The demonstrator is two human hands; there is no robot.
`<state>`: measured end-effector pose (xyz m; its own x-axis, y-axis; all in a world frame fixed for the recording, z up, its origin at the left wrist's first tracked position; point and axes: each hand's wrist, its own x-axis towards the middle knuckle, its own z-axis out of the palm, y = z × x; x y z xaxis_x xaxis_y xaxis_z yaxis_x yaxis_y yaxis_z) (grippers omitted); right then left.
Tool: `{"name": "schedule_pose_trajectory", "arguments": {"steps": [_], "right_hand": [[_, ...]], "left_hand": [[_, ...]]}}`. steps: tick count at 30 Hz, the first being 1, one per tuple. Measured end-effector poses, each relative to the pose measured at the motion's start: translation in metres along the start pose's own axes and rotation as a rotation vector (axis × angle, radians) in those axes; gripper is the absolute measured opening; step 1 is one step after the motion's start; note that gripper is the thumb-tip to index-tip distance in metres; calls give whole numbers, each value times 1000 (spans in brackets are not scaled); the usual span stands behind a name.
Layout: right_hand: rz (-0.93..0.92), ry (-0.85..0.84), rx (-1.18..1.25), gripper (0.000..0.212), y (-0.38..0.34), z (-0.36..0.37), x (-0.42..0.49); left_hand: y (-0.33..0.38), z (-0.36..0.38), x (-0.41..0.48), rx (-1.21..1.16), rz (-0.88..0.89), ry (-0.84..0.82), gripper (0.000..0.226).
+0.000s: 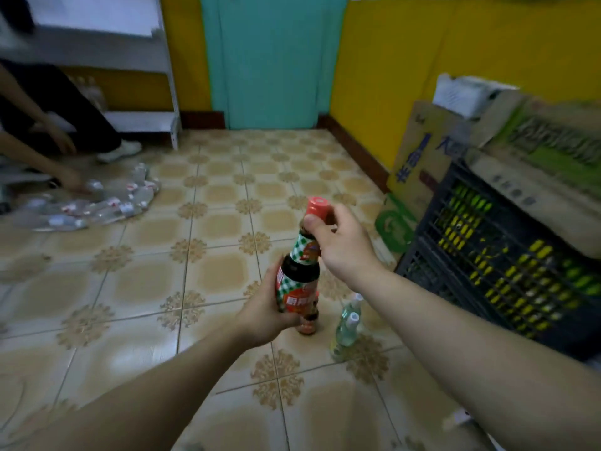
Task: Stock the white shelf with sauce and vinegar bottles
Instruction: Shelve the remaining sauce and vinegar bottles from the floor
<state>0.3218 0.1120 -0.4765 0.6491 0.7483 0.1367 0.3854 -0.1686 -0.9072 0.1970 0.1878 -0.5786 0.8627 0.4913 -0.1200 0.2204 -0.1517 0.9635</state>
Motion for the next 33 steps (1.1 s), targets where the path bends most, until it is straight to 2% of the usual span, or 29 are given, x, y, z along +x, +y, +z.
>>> {"name": "schedule_pose_trajectory", "arguments": {"steps": [4,6,9,11,19,23,27,30,33], "right_hand": [[-103,123,71,24,-88,-44,-27],[-130,83,75,26,-118,-65,-40],[-135,-32,91,58,-147,-91,-69],[-169,-15,117,72,-163,-107,-89],[-269,137,133,75,-211,-173,-155],[-311,219,137,74,-220,-199,-178],[-373,356,128,71,-221,-220,-192],[-383,478,60,74,-214,-233,-204],[-347,607,47,74,-199,-243,-220]], "left_hand": [[82,-3,-45,-65,160,75,108],[118,-3,-67,-120,230,100,97],[166,2,-99,-193,342,110,80],[192,9,-117,-228,400,79,77],[258,57,-165,-511,458,-144,63],[279,77,-168,-569,468,-292,82],[295,95,-165,-485,479,-421,94],[307,114,-161,-350,514,-404,91],[312,135,-156,-366,527,-369,92]]}}
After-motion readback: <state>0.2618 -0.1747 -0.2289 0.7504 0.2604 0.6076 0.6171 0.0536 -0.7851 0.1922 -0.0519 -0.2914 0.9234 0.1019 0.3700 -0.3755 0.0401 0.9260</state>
